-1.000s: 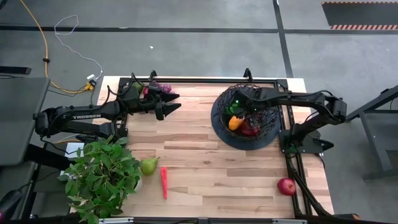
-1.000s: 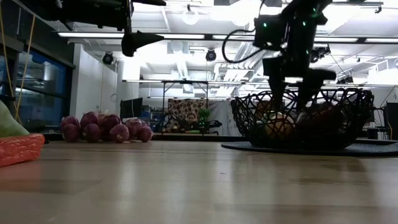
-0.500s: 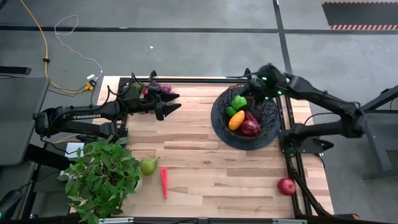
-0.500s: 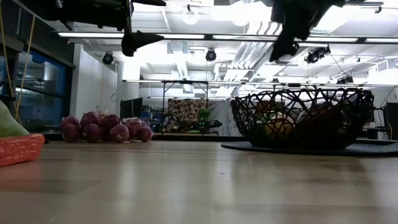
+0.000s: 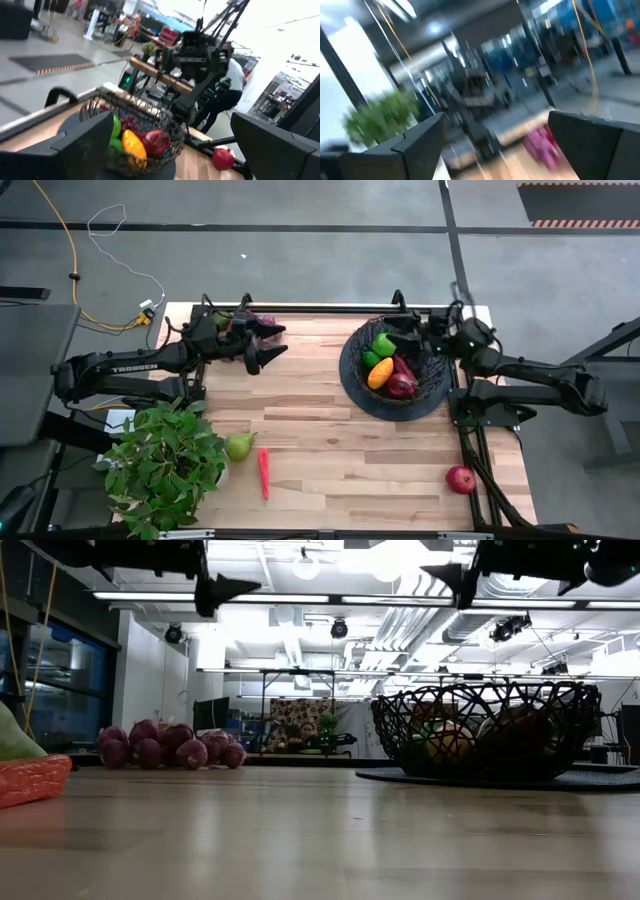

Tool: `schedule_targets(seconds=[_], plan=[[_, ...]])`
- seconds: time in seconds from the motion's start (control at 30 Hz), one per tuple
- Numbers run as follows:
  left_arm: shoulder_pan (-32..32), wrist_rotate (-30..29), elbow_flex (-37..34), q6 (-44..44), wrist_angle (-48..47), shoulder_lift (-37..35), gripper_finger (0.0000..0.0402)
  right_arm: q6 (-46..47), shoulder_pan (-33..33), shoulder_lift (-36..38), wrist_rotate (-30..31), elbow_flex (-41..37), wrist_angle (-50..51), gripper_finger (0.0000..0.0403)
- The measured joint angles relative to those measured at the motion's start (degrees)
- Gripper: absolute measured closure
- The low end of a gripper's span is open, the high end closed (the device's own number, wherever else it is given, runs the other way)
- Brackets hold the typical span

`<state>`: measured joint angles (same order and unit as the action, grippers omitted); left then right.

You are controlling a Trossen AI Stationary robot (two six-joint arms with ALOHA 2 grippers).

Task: Build produce basket
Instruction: Put the green pear into the black wire basket

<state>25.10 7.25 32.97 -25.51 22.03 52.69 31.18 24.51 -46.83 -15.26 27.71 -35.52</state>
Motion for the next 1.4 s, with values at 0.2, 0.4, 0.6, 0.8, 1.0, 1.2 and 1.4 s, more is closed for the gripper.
schedule_targets(seconds=[0.2, 0.4, 0.6, 0.8, 1.0, 1.2, 1.4], plan=[[0.0, 1.6, 0.9, 0.6, -0.3, -4.3, 0.0011, 5.0, -3.8, 0.0, 9.6, -1.5, -6.6, 0.0071], [0.0, 1.7, 1.0, -2.8, -4.8, -8.6, 0.0011, 3.5, -5.5, -0.4, 10.8, -1.6, -4.7, 0.0071], [-0.1, 1.7, 1.0, -4.2, -7.0, -10.5, 0.0011, 0.2, -6.8, -0.4, 7.4, -1.6, -4.9, 0.0071], [-0.1, 1.4, 1.0, -4.3, -7.1, -10.5, 0.0011, -8.1, -8.8, -0.4, 7.2, -1.6, -4.6, 0.0071], [-0.1, 1.1, 1.0, -4.3, -7.3, -10.5, 0.0011, -9.2, -9.3, -0.4, 7.5, -1.6, -4.5, 0.0071], [-0.1, 1.1, 1.0, -4.3, -7.4, -10.5, 0.0011, -9.2, -9.3, -0.4, 7.6, -1.6, -4.4, 0.0071], [-0.1, 0.6, 1.0, -6.3, -8.1, -10.2, 0.0011, -9.2, -9.3, -0.4, 8.8, -1.6, -4.0, 0.0071]])
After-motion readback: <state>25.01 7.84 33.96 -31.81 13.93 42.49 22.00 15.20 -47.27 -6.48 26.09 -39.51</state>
